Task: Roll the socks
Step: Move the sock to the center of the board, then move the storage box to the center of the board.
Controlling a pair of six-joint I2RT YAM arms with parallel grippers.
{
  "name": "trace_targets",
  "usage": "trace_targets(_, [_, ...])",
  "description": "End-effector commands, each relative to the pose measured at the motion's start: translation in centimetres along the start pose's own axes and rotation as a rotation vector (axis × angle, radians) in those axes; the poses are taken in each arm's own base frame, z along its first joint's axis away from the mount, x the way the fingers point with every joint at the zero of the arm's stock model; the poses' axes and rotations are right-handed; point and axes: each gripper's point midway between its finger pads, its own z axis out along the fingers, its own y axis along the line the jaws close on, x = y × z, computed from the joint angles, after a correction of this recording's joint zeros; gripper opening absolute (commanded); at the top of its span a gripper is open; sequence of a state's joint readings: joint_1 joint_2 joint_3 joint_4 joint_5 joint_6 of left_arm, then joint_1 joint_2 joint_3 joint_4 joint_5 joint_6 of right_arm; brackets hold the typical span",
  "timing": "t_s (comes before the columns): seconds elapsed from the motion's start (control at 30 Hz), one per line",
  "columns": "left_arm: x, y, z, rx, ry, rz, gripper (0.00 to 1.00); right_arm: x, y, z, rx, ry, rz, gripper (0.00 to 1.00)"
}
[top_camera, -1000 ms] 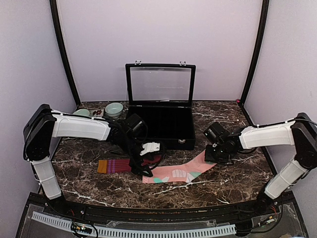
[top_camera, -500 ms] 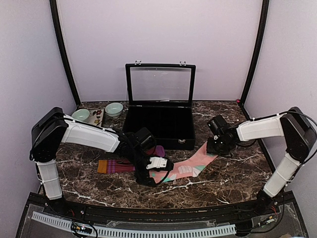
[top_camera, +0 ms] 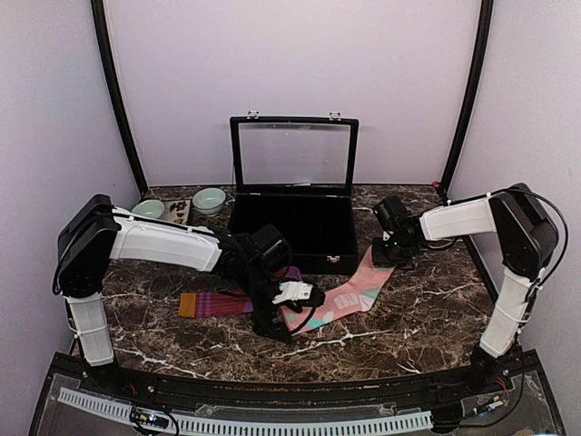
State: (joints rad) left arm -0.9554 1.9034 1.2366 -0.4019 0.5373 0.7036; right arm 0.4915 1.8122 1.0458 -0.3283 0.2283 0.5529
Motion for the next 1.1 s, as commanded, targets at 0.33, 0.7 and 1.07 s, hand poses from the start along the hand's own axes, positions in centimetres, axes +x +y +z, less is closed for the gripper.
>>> trace_targets(0.33, [3.8,-2.4,-9.7,-0.003,0.063,-0.102,0.93,-7.0,1.5,-6.7,-0.062,-0.276,-0.076,0.56])
trace_targets(0.7, [2.6,3.1,-8.4,-0.160,0.000,-0.183,0.82,-0.5,5.6,-13.4,-0.125,-0.375,-0.211,0.56])
trace_targets(1.07, [4.9,9.9,-6.2,-0.314,0.053,-0.209,0.70,4.4,10.3,-10.4,-0.345,-0.157,-0.311,0.24])
